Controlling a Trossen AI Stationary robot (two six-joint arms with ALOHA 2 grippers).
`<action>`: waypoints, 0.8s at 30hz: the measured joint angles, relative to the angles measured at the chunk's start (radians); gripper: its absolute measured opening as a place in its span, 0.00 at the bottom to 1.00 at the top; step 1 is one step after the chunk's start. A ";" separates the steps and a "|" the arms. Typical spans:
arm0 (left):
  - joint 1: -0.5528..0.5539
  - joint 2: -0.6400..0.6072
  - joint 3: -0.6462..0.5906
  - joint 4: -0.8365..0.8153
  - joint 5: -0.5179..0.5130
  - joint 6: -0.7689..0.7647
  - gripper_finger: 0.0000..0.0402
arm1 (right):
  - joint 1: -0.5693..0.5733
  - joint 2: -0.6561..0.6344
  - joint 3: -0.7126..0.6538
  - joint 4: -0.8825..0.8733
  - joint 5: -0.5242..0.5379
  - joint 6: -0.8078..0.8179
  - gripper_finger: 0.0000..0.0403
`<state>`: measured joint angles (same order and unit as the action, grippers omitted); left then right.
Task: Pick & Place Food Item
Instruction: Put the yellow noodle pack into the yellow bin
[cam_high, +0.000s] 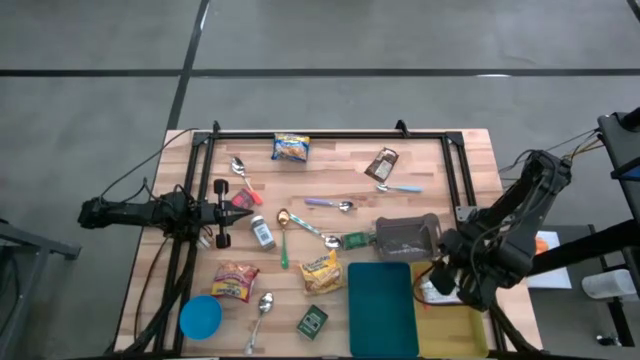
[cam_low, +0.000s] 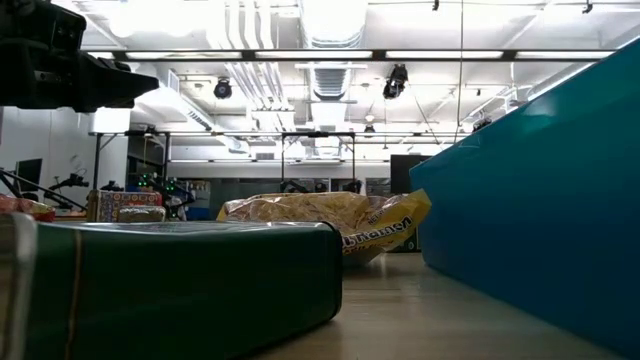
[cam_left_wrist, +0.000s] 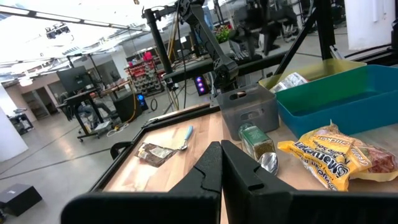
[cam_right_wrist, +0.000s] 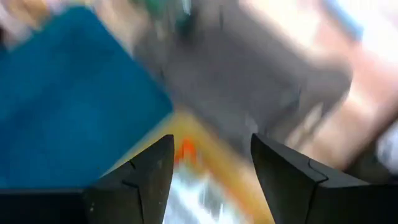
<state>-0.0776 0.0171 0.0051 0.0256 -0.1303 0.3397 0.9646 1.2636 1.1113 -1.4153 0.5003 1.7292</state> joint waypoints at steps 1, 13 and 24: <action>0.000 0.000 0.000 0.000 0.000 0.000 0.00 | -0.001 0.000 0.005 -0.007 0.061 -0.017 0.53; 0.000 0.000 0.000 0.000 0.000 0.000 0.00 | -0.123 -0.010 0.030 -0.008 0.449 -0.277 0.53; 0.000 0.000 0.000 0.000 0.000 0.000 0.00 | -0.421 -0.052 0.003 0.375 0.442 -1.006 0.53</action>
<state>-0.0776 0.0170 0.0055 0.0254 -0.1303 0.3397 0.5437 1.2116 1.1146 -1.0404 0.9426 0.7229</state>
